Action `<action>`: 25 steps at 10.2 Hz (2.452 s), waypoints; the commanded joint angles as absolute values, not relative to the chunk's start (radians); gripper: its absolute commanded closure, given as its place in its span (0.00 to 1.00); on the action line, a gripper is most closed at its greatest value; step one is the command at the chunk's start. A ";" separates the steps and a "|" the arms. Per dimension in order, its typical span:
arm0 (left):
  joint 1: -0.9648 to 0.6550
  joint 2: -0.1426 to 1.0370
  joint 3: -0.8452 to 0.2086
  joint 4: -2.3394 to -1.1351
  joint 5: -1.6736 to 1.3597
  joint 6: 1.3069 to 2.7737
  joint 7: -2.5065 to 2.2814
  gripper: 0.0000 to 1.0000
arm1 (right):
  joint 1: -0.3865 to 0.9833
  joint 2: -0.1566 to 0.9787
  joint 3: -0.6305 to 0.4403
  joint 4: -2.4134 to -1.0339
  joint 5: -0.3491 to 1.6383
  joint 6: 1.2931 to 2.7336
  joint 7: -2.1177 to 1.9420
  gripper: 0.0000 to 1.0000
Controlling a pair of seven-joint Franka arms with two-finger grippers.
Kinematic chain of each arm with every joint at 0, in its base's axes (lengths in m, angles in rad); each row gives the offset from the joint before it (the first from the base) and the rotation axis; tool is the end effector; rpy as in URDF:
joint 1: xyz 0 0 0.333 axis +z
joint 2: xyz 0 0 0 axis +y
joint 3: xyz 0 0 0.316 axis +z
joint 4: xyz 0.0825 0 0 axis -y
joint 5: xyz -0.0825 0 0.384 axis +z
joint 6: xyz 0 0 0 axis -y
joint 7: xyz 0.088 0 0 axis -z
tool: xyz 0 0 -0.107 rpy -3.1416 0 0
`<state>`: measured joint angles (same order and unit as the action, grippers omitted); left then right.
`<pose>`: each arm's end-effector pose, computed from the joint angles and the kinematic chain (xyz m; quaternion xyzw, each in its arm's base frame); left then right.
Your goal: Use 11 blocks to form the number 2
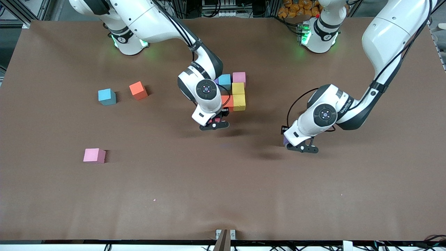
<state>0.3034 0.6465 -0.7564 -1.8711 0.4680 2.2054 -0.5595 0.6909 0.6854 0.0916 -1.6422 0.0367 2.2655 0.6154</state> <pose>0.5770 -0.2342 0.2365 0.9966 -0.0587 -0.0576 0.0103 0.4873 0.4760 0.2112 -0.9967 -0.0618 0.0506 0.0137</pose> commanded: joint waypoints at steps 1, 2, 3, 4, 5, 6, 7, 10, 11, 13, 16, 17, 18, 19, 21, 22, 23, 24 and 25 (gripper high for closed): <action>0.261 0.627 -0.749 -1.853 0.442 2.197 -0.635 0.64 | 0.709 0.669 0.084 -1.687 0.028 2.260 0.638 0.42; 0.246 0.629 -0.749 -1.841 0.442 2.197 -0.667 0.64 | 0.716 0.669 0.084 -1.687 0.028 2.260 0.640 0.42; 0.232 0.632 -0.749 -1.835 0.442 2.197 -0.686 0.64 | 0.716 0.669 0.083 -1.689 0.029 2.260 0.640 0.41; 0.221 0.635 -0.749 -1.832 0.442 2.197 -0.689 0.64 | 0.718 0.669 0.083 -1.689 0.028 2.260 0.640 0.41; 0.218 0.637 -0.747 -1.829 0.442 2.197 -0.689 0.64 | 0.719 0.669 0.083 -1.689 0.028 2.260 0.640 0.41; 0.212 0.637 -0.747 -1.818 0.440 2.198 -0.695 0.64 | 0.719 0.669 0.083 -1.689 0.029 2.260 0.640 0.40; 0.189 0.637 -0.742 -1.815 0.427 2.198 -0.713 0.64 | 0.719 0.669 0.083 -1.689 0.028 2.260 0.640 0.33; 0.164 0.646 -0.741 -1.792 0.405 2.198 -0.771 0.64 | 0.709 0.647 0.084 -1.686 0.029 2.252 0.638 0.00; 0.157 0.649 -0.741 -1.781 0.405 2.198 -0.788 0.64 | 0.706 0.632 0.083 -1.684 0.029 2.243 0.637 0.00; 0.141 0.666 -0.738 -1.752 0.403 2.198 -0.804 0.64 | 0.686 0.603 0.083 -1.683 0.031 2.223 0.630 0.00; 0.059 0.710 -0.715 -1.674 0.397 2.198 -0.807 0.65 | 0.652 0.555 0.083 -1.683 0.031 2.221 0.631 0.00; -0.010 0.716 -0.662 -1.631 0.361 2.200 -0.833 0.65 | 0.628 0.536 0.084 -1.683 0.032 2.214 0.629 0.00; -0.094 0.730 -0.600 -1.574 0.335 2.200 -0.865 0.66 | 0.594 0.520 0.084 -1.680 0.032 2.191 0.626 0.00; -0.154 0.739 -0.560 -1.542 0.322 2.200 -0.909 0.67 | 0.557 0.506 0.084 -1.683 0.032 2.186 0.617 0.00; -0.214 0.761 -0.532 -1.493 0.322 2.200 -0.975 0.67 | 0.473 0.497 0.083 -1.684 0.034 2.140 0.551 0.00; -0.271 0.788 -0.493 -1.450 0.322 2.206 -1.007 0.68 | 0.410 0.497 0.084 -1.683 0.032 2.128 0.507 0.00; -0.337 0.823 -0.448 -1.386 0.321 2.220 -1.025 0.69 | 0.352 0.500 0.083 -1.681 0.032 2.131 0.456 0.00; -0.374 0.850 -0.431 -1.346 0.321 2.227 -1.084 0.70 | 0.278 0.505 0.083 -1.678 0.032 2.135 0.396 0.00; -0.397 0.857 -0.419 -1.338 0.318 2.249 -1.122 0.70 | 0.211 0.506 0.083 -1.677 0.032 2.135 0.329 0.00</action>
